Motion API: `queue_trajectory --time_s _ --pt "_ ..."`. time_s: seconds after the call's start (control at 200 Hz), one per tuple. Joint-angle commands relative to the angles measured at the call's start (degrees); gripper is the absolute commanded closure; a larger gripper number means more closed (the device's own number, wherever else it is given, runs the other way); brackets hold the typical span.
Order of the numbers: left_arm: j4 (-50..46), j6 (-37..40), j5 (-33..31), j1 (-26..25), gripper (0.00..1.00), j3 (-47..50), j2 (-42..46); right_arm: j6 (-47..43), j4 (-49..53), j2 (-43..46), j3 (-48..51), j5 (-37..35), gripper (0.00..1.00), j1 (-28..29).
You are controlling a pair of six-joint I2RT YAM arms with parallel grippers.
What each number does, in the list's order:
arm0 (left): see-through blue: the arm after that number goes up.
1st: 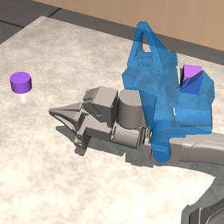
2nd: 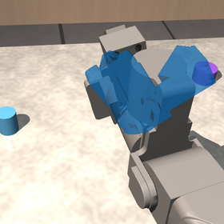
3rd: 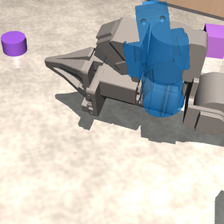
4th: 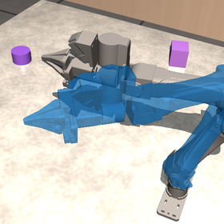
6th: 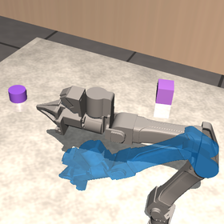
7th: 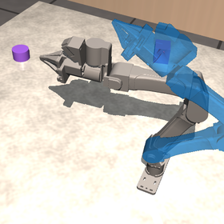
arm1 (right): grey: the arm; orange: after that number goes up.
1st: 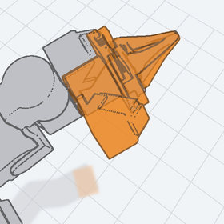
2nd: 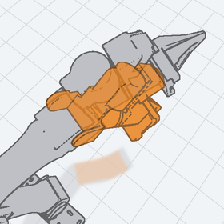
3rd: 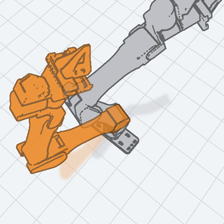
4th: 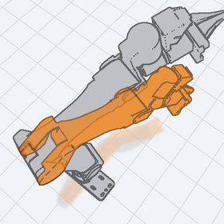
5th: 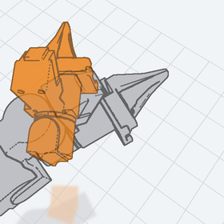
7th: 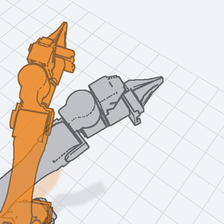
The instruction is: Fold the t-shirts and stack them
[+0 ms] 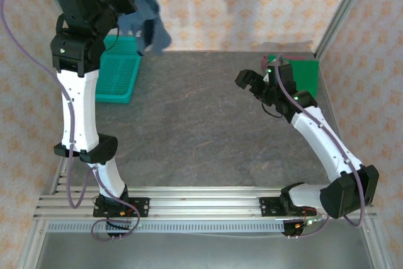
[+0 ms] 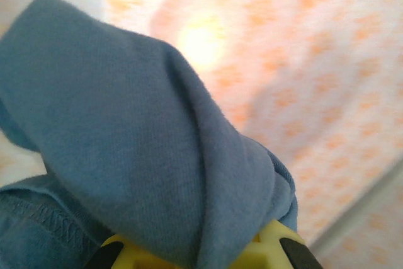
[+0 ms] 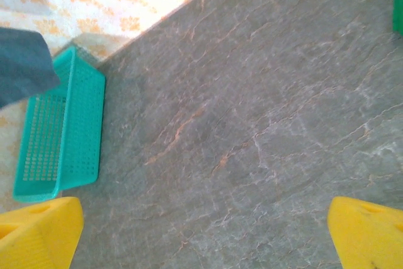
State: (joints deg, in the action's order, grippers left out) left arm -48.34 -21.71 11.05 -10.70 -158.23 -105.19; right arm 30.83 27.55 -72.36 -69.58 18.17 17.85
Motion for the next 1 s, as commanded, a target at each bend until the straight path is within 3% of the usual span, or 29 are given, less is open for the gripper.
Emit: queue_trajectory --time_s 0.0,0.16,0.205,0.325,0.4,0.46,0.49,0.59,0.62,0.746,0.996 --pt "4.2 -3.4 4.7 -3.8 1.00 -1.2 -1.9 -1.3 -1.0 3.1 1.1 1.7 0.01 -2.3" --pt "-2.7 -2.9 3.9 -10.6 1.00 5.5 -2.1 -1.3 0.6 6.7 4.6 1.7 0.01 -6.3" --pt "-2.0 -2.3 2.3 -12.7 1.00 13.0 0.0 -1.8 1.0 7.5 6.1 1.5 0.01 -6.8" --pt "11.2 -8.4 -0.5 -14.6 1.00 48.5 11.0 -2.8 1.6 8.1 10.4 1.9 0.01 -7.0" --pt "14.3 -13.1 -4.8 -14.3 0.66 64.9 15.0 -2.6 1.9 7.6 13.2 2.6 0.01 -6.9" --pt "11.9 -15.3 -7.5 -13.2 0.25 72.2 15.9 -2.9 2.2 6.8 14.8 3.8 0.00 -6.9" --pt "9.2 -16.4 -9.0 -12.4 0.18 74.1 16.1 -3.1 2.4 6.3 15.4 4.4 0.00 -6.7" --pt "3.3 -17.7 -12.7 -9.1 0.12 77.2 18.4 -5.8 4.7 4.1 15.4 5.0 0.01 -4.4" --pt "2.0 -17.7 -13.4 -8.1 0.01 77.4 19.1 -6.9 5.9 2.6 15.0 4.3 0.01 -3.3" --pt "-2.3 -16.2 -13.2 -6.3 0.00 76.6 20.5 -8.9 9.6 -2.1 13.1 1.8 0.03 1.0" --pt "2.7 -17.6 -2.1 -9.2 0.06 88.1 21.8 -6.8 5.7 -8.6 13.5 0.8 0.12 2.3"
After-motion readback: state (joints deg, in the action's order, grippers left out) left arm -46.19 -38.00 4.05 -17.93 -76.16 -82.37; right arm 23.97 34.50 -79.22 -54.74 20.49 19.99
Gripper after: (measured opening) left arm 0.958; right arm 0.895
